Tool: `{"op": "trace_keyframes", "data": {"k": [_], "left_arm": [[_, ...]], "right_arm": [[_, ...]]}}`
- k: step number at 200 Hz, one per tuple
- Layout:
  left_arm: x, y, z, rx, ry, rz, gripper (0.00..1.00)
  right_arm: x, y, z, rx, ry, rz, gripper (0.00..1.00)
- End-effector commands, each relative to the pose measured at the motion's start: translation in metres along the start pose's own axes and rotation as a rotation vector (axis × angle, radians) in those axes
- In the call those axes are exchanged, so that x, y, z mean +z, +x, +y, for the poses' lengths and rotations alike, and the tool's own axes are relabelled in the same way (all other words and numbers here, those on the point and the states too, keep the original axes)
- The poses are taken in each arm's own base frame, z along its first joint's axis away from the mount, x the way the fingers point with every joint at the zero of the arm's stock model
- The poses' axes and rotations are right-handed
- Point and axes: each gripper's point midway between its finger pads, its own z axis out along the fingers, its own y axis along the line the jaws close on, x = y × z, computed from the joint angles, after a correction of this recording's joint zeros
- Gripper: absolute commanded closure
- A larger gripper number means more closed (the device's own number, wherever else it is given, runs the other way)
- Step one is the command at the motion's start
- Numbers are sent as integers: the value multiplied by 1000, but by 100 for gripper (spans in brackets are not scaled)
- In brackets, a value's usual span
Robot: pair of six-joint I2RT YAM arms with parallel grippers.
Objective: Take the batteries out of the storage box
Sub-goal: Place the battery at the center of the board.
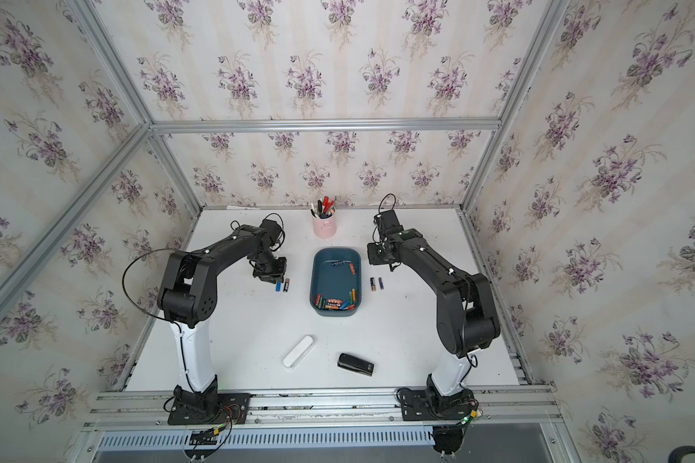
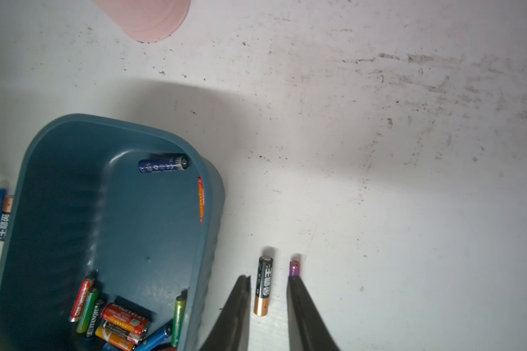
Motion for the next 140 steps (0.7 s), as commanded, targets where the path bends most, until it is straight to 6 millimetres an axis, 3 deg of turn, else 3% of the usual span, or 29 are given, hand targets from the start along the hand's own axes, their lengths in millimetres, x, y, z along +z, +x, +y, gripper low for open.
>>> {"op": "trace_keyframes", "data": {"k": [1,33,46,51,82,140], "left_arm": [[-9,-1,4,11,-21,-7,69],[-22,-4,2,9,-19,-32,68],[-27,-5,6,2,-39,-38,68],[-28,-5,6,2,-41,-39,68],[-35,-7,4,5,-29,-60,68],[-30,-4,10,17,-18,-55,66]], "right_arm": [[-1,-1,9,-35,28,17,73],[2,-7,33,-117,98,26,73],[7,-9,32,-135,179,56,73],[9,-5,50,-167,180,65,73],[22,-2,69,-176,198,89,73],[56,8,81,-193,237,167,73]]}}
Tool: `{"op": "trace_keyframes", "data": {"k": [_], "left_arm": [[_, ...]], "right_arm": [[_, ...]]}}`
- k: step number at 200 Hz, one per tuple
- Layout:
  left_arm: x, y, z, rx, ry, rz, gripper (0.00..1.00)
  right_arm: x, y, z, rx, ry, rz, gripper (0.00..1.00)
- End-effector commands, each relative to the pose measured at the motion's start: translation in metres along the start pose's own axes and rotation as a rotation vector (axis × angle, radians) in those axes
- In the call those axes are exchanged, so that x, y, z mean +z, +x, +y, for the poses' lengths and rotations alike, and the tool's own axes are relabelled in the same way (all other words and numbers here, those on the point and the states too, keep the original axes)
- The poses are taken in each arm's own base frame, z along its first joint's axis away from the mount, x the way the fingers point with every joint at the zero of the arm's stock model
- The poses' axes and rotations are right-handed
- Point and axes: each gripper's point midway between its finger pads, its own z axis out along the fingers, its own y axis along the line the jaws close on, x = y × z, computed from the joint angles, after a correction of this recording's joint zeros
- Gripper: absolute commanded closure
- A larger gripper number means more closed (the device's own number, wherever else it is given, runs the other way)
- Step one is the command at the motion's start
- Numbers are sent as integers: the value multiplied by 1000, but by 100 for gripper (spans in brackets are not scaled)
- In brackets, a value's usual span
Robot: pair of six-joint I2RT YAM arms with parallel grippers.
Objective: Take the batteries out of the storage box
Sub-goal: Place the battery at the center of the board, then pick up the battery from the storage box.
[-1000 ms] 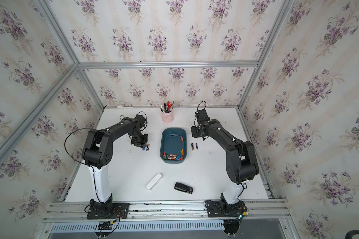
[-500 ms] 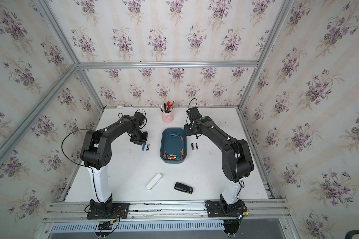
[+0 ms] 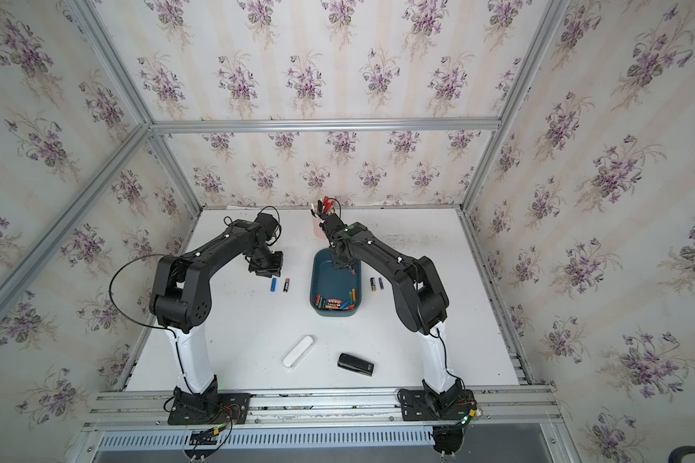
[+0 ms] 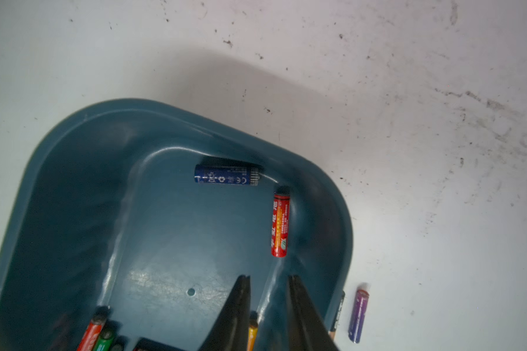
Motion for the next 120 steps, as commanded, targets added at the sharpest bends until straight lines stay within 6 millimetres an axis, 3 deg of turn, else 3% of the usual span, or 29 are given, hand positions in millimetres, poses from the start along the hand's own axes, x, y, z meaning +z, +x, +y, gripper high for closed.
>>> {"op": "trace_keyframes", "data": {"k": [1,66,120], "left_arm": [[-2,1,4,23,-3,-3,66],[11,12,29,19,12,20,62],[28,15,26,22,60,41,62]], "right_arm": [[7,3,-1,9,36,33,73],[14,2,4,-6,40,50,73],[13,5,2,-5,49,58,73]]}}
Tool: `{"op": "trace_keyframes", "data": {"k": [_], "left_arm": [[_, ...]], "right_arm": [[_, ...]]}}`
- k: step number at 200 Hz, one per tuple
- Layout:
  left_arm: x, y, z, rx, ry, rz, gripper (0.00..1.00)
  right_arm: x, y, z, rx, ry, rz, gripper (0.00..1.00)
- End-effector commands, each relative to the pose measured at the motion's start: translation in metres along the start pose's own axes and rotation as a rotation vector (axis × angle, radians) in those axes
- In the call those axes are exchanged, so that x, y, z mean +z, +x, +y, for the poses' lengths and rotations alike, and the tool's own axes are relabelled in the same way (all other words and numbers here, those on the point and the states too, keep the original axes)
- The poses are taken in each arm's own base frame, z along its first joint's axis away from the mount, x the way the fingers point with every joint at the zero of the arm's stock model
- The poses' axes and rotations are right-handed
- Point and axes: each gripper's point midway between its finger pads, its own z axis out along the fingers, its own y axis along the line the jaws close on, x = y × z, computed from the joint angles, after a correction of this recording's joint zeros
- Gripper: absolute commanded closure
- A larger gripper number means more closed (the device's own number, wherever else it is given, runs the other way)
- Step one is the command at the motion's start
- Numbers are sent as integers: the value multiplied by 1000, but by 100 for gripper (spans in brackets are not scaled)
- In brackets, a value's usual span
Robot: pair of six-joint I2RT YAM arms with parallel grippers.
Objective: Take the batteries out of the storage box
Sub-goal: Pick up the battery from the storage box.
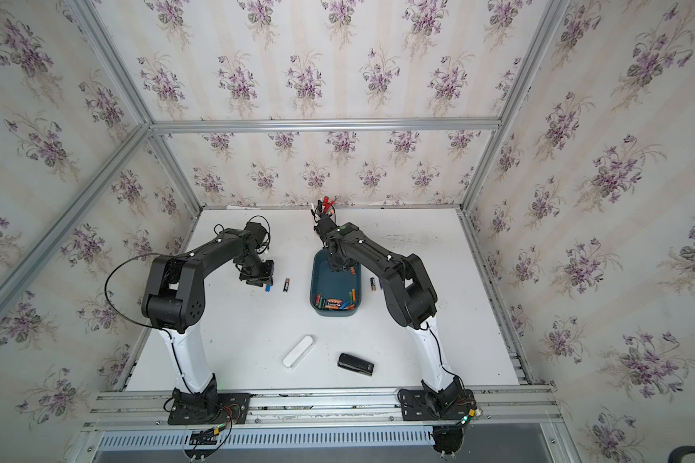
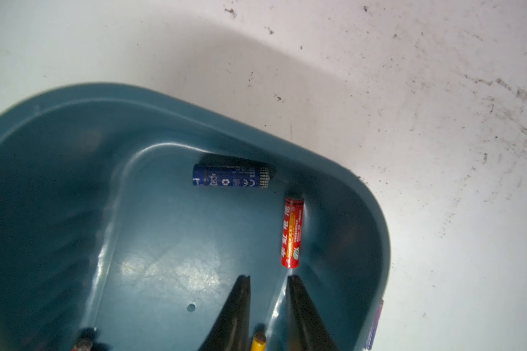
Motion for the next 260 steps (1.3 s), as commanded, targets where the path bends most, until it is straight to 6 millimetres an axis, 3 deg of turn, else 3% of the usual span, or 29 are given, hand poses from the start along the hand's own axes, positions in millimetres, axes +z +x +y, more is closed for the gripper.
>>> {"op": "trace_keyframes", "data": {"k": [1,61,112,260], "left_arm": [[4,-5,-6,18,40,-11,62],[15,-3,-8,11,62,18,76],[13,0,-25,-15,153,25,80],[10,-2,-23,-8,123,37,67]], "right_arm": [[-2,1,-3,11,17,2,73],[-2,2,-4,8,23,4,74],[-4,0,-4,8,19,-3,74],[-2,1,-3,-9,14,-7,74]]}}
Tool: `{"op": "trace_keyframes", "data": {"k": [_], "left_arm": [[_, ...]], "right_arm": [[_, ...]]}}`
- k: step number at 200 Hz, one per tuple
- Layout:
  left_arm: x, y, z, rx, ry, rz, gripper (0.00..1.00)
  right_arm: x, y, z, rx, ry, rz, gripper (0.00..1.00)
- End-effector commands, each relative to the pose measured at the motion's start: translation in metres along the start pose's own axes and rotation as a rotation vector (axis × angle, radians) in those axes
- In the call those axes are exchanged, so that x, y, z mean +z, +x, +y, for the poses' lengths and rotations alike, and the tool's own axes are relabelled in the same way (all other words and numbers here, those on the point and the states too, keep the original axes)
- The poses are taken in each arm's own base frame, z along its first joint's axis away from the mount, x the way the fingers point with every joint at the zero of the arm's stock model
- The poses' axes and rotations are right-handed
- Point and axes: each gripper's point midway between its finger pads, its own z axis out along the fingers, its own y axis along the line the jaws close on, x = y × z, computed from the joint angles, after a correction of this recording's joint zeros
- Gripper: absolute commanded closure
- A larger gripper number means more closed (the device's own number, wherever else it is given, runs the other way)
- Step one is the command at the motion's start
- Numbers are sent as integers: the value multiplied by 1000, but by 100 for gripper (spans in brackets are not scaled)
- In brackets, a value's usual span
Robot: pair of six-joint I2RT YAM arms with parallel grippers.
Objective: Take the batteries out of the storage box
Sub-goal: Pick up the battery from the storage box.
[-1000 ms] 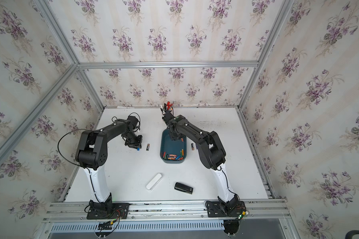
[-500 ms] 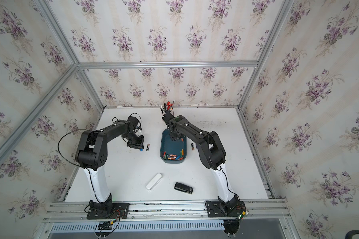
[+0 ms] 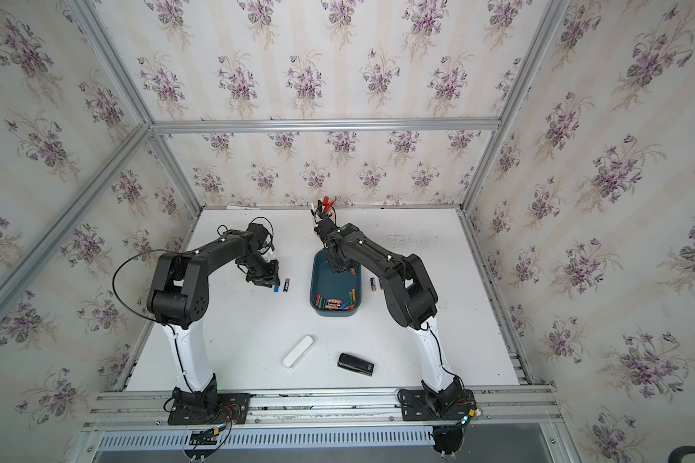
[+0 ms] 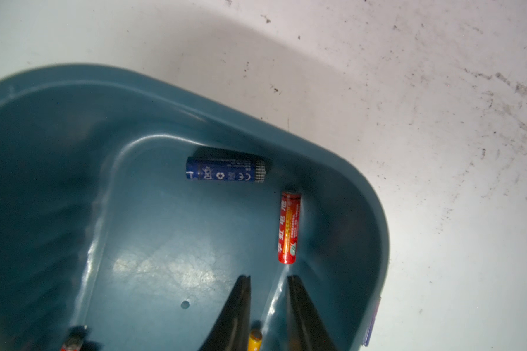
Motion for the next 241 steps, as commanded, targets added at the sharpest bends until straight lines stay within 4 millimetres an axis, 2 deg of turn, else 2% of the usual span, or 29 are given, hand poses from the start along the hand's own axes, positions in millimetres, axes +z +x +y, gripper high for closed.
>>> {"op": "trace_keyframes", "data": {"k": [1,86,121,165,241], "left_arm": [[-1,2,1,5,-10,13,67],[-7,1,-3,6,9,-10,63],[-24,-4,-12,15,37,-49,62],[-43,3,-14,31,32,-73,62],[-47,8,-13,32,32,-73,62]], "right_arm": [[-3,-3,-1,0,7,-14,74],[-3,-3,-1,0,7,-11,73],[5,-1,-1,2,16,11,73],[20,3,-3,8,43,41,73],[39,7,-14,23,95,87,73]]}}
